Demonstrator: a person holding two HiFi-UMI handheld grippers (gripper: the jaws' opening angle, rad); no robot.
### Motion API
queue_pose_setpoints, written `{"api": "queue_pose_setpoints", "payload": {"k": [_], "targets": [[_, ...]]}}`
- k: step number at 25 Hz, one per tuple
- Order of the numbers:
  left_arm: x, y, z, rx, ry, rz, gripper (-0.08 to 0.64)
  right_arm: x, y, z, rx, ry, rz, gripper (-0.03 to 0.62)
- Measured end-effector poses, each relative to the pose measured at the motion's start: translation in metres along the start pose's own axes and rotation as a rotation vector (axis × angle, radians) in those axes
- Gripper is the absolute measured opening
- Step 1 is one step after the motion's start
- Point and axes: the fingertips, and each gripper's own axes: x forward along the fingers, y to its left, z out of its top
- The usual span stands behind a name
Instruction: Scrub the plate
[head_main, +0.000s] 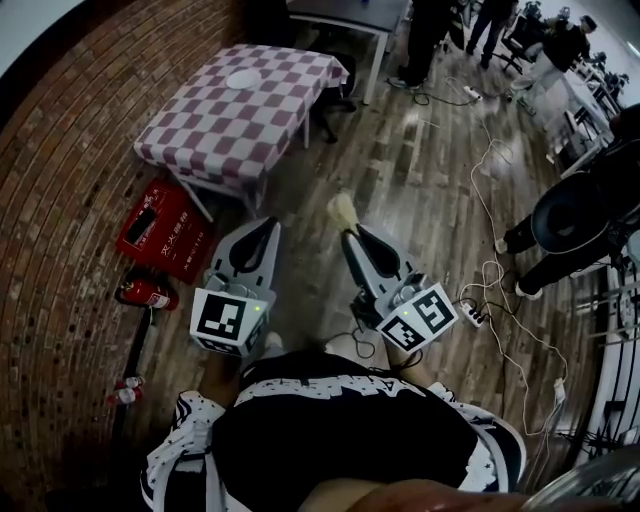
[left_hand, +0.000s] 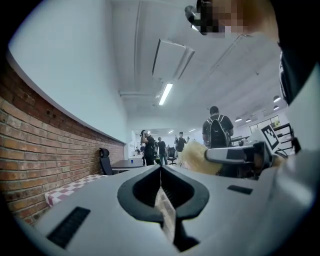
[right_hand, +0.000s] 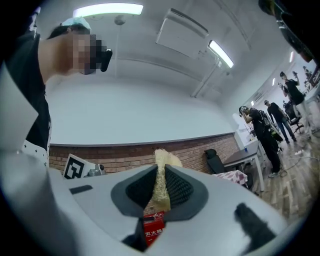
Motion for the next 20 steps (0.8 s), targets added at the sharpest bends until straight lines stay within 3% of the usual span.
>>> {"api": "queue_pose_setpoints", "payload": {"k": [10,20], "targets": [[0.028,-0.046,0.000,0.038,0.011,-0.043,0.012,-0.044,-0.026,0.010,0.018,-0.028,-0.036,0.052],[0.041,-0.046,0.001,0.041,0.014,-0.029,0.012,-0.048,-0.044,0.013,0.003,-0.020,-0.053,0.052]]}}
